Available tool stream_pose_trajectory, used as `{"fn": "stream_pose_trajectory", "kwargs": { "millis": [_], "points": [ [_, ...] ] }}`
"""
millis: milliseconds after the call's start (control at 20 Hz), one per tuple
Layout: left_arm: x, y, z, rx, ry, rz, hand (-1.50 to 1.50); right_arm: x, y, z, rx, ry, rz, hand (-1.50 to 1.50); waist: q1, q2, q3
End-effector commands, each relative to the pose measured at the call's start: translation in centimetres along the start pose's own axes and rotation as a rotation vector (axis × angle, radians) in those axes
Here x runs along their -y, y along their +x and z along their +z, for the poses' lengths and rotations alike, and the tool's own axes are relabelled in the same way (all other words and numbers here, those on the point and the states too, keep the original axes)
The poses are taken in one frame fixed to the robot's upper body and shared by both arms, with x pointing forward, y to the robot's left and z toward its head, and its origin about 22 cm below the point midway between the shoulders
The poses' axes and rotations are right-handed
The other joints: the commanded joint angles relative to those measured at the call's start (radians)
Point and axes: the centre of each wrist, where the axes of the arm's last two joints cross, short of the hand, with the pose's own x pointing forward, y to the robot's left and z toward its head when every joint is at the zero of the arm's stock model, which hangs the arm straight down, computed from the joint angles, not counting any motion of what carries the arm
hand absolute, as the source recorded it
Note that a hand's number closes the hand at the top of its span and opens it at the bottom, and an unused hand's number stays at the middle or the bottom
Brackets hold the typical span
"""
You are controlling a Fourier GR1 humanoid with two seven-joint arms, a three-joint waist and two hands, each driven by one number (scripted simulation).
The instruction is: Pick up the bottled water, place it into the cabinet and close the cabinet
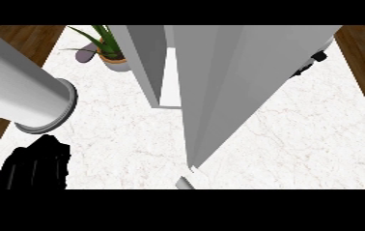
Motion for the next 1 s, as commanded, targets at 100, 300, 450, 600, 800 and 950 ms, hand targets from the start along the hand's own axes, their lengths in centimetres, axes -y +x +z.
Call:
{"fn": "stream_pose_trajectory", "kwargs": {
  "millis": [100,300,450,600,800,950],
  "points": [
    [-0.7,0.4,0.3,0.005,-0.003,0.010,1.50,-0.5,-1.0,-8.2,-0.022,-0.112,-0.099,1.50,0.004,0.007,0.002],
    [-1.9,0.1,2.0,-0.015,-0.009,0.004,1.50,3.2,-2.2,-12.6,-0.091,-0.109,-0.167,1.50,0.001,0.010,0.003],
    [-3.2,2.0,0.7,0.018,-0.007,-0.001,1.50,4.9,-4.4,-14.6,-0.118,-0.090,-0.233,1.50,-0.005,0.010,0.004],
    [-4.5,3.3,0.8,0.021,-0.010,-0.021,1.50,7.8,-5.9,-16.6,-0.141,-0.086,-0.264,1.50,-0.011,0.008,0.004],
    [-4.3,2.0,1.9,-0.009,-0.023,0.005,1.50,9.4,-8.6,-19.3,-0.166,-0.111,-0.233,1.50,-0.015,0.006,0.004],
    [-4.1,1.2,2.7,-0.004,-0.016,-0.010,1.50,13.2,-10.0,-19.2,-0.190,-0.105,-0.215,1.50,-0.011,0.008,0.004]
  ]
}}
